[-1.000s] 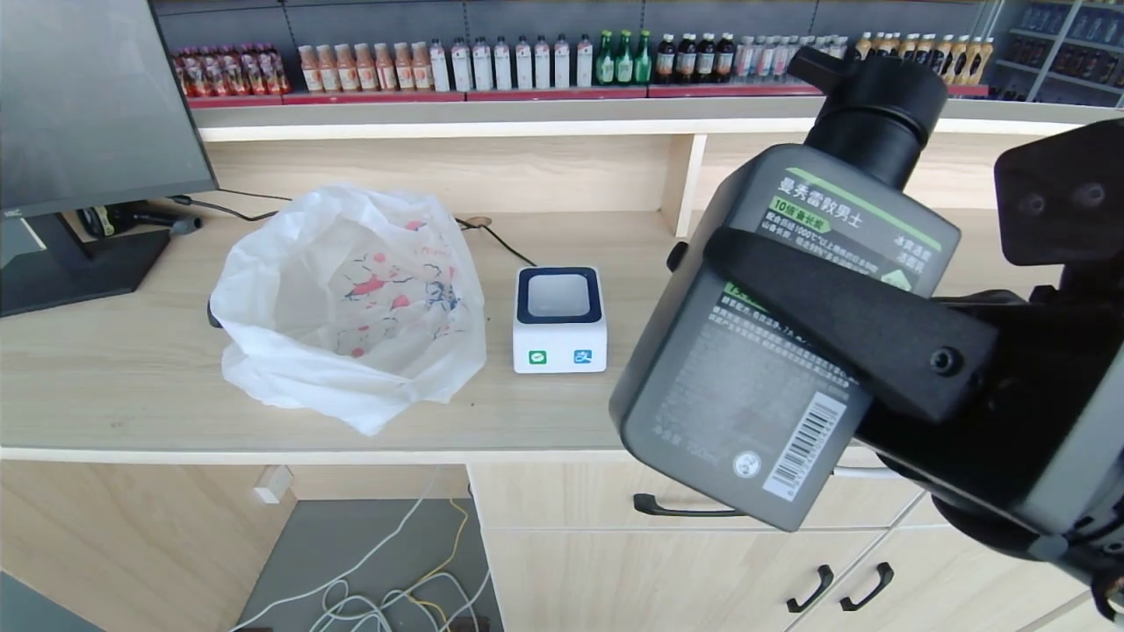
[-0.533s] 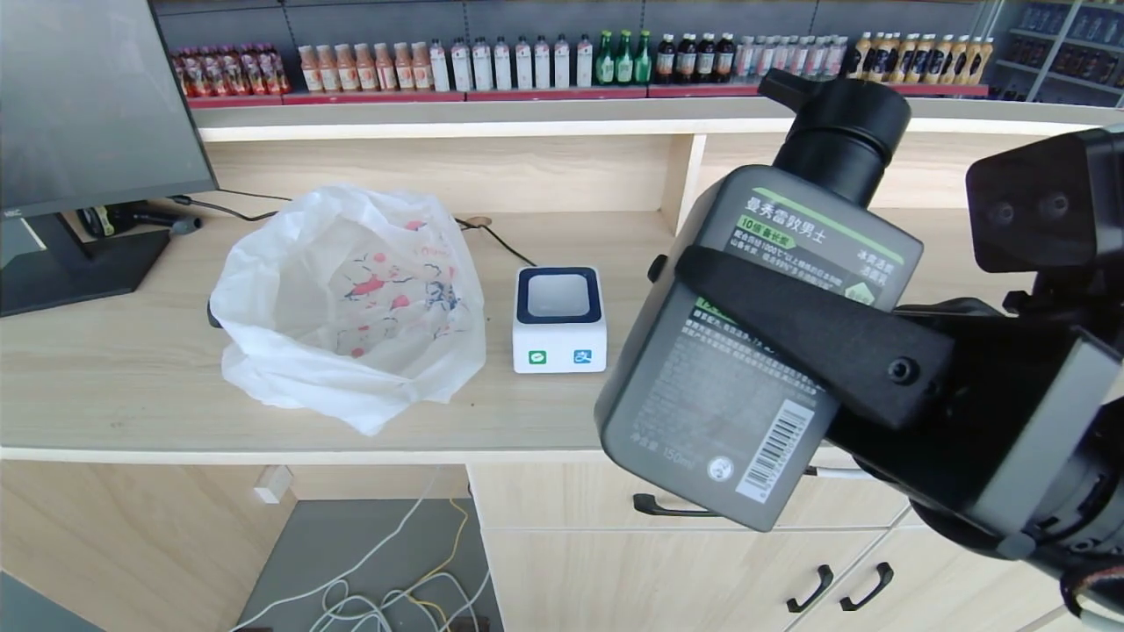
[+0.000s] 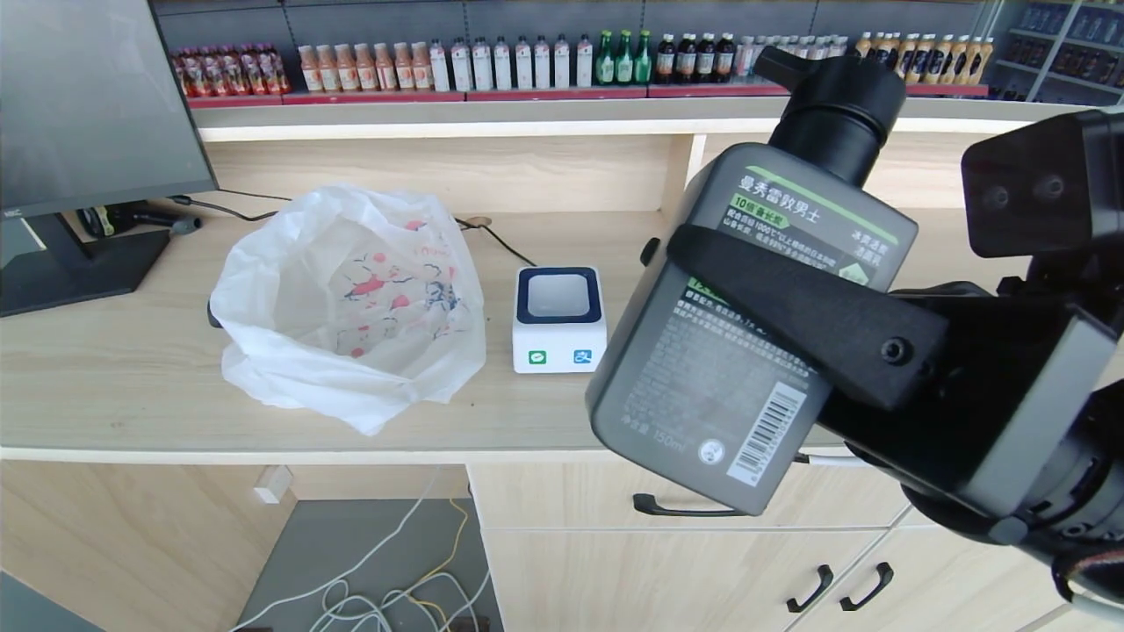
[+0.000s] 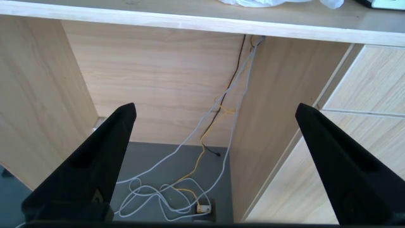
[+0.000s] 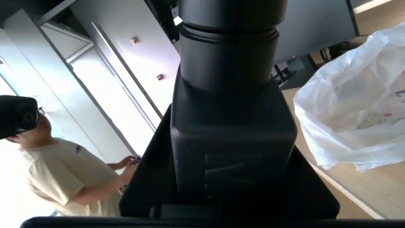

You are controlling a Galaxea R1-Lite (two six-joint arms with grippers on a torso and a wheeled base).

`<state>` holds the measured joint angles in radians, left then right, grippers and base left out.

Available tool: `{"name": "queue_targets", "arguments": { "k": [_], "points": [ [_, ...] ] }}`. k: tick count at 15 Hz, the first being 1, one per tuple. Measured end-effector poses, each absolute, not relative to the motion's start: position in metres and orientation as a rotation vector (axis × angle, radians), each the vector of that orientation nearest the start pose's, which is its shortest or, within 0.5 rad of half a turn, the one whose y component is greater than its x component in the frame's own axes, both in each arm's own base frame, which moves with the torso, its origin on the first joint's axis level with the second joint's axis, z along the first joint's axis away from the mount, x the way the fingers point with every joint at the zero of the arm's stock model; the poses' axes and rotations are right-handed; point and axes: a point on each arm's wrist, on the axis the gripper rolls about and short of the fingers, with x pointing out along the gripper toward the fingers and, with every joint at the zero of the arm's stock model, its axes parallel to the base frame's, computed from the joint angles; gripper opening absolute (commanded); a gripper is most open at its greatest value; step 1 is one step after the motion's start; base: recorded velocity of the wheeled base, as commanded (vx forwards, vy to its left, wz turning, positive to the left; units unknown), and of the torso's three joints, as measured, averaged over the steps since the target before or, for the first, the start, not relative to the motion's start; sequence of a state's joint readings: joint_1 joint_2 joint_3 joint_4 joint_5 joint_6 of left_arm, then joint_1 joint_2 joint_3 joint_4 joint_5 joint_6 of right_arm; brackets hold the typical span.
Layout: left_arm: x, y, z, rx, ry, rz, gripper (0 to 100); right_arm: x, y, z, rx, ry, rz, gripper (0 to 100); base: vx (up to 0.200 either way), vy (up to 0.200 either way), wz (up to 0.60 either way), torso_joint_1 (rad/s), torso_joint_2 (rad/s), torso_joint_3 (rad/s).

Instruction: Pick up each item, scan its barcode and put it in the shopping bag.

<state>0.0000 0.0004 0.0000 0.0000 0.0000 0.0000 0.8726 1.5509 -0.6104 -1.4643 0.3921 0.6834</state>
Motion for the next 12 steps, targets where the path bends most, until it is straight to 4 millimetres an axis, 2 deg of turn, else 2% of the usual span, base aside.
{"name": "queue_targets", "arguments": {
  "k": [5, 9, 12],
  "points": [
    [-0.023, 0.000, 0.075, 0.000, 0.000, 0.000, 100, 0.154, 0.196, 0.251, 0.673, -0.118, 1.367, 0, 0.000, 0.000, 0.00, 0.000, 0.00, 0.000],
    [-0.023, 0.000, 0.075, 0.000, 0.000, 0.000, 100, 0.160, 0.199, 0.239, 0.574, -0.153, 1.279, 0, 0.000, 0.000, 0.00, 0.000, 0.00, 0.000],
    [-0.023, 0.000, 0.075, 0.000, 0.000, 0.000, 100, 0.174, 0.192, 0.225, 0.367, -0.231, 1.141, 0, 0.000, 0.000, 0.00, 0.000, 0.00, 0.000]
  ]
}}
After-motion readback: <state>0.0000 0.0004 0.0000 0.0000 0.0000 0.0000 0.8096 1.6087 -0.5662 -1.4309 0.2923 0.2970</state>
